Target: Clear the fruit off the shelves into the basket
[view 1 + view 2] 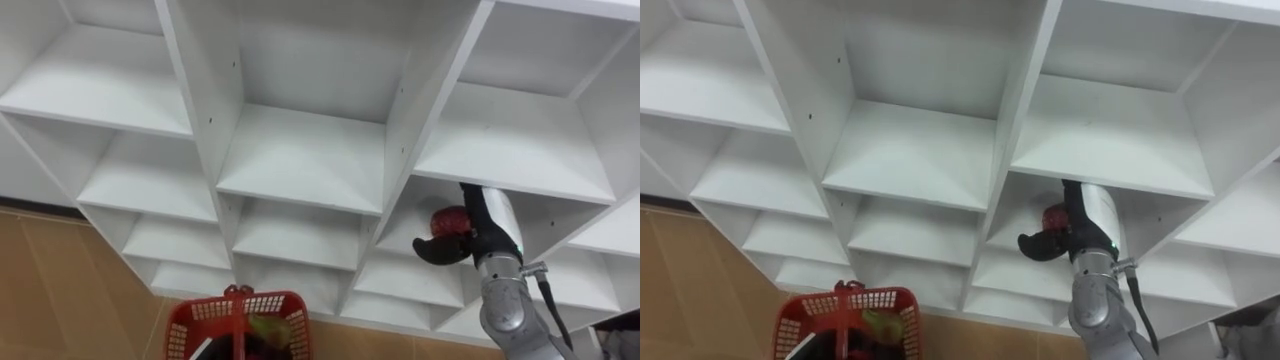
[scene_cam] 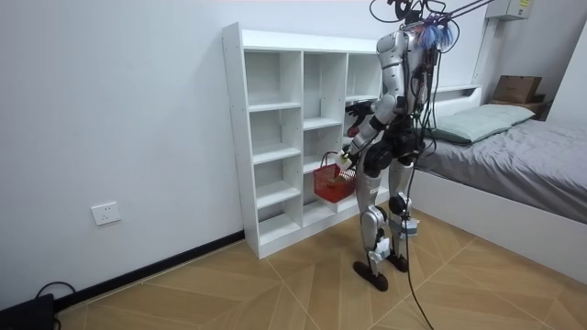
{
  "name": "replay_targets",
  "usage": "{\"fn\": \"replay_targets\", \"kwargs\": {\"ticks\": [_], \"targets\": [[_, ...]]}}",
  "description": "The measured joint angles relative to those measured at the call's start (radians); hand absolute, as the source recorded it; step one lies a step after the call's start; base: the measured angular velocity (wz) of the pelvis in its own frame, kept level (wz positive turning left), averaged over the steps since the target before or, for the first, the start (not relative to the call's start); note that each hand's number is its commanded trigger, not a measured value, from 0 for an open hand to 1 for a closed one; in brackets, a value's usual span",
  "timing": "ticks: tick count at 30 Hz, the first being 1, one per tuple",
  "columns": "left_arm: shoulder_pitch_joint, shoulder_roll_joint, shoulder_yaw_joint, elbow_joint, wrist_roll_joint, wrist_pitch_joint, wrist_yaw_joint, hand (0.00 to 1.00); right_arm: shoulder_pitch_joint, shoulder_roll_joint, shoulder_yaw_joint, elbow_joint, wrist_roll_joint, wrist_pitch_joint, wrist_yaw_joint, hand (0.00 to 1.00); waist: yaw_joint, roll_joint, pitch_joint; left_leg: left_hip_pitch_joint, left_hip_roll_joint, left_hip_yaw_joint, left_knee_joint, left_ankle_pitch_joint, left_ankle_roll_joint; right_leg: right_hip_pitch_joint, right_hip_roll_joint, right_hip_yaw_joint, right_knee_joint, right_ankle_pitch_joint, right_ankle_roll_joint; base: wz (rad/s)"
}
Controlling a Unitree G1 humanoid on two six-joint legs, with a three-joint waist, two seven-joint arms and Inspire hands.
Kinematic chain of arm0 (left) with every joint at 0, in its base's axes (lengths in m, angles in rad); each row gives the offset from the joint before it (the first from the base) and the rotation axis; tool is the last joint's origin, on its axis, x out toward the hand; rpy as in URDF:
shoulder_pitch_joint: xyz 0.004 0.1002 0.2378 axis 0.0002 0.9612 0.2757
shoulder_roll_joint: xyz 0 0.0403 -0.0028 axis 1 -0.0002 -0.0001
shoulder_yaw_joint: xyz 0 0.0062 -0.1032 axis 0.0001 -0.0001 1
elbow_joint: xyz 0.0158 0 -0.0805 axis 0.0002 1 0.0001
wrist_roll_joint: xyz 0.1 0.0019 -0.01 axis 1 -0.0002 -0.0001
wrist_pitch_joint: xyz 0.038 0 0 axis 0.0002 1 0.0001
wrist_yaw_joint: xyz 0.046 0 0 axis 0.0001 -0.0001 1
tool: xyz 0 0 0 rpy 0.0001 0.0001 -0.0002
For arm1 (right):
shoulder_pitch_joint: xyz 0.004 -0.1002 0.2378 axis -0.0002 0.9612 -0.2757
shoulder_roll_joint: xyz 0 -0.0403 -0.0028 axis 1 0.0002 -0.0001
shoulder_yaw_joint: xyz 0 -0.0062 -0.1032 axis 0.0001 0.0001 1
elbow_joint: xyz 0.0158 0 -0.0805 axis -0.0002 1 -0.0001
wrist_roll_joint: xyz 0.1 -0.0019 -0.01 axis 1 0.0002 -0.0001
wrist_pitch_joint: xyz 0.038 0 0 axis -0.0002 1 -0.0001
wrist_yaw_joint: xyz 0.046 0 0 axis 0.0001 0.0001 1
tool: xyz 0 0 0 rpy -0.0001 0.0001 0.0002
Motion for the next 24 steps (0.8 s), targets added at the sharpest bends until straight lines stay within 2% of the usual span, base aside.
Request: {"fn": "replay_targets", "kwargs": {"ticks": [4, 24], "targets": [[0.001, 0.008, 0.001, -0.005, 0.0, 0.0, -0.017, 1.0, -0.001, 0.0, 0.0, 0.023, 0.005, 0.001, -0.001, 0.0, 0.002, -0.004, -0.0001, 0.0, -0.001, -0.002, 0.001, 0.0, 0.0, 0.002, -0.001, -0.005, 0.001, 0.0, 0.0, 0.03], [0.039, 0.01, 0.013, -0.057, -0.001, 0.002, -0.017, 1.0, -0.001, 0.0, 0.0, 0.111, 0.093, 0.003, 0.0, 0.0, 0.006, 0.001, 0.0028, 0.004, 0.0, -0.006, 0.005, 0.0, 0.0, 0.001, -0.002, -0.011, 0.017, 0.0, 0.0, 0.0]]}}
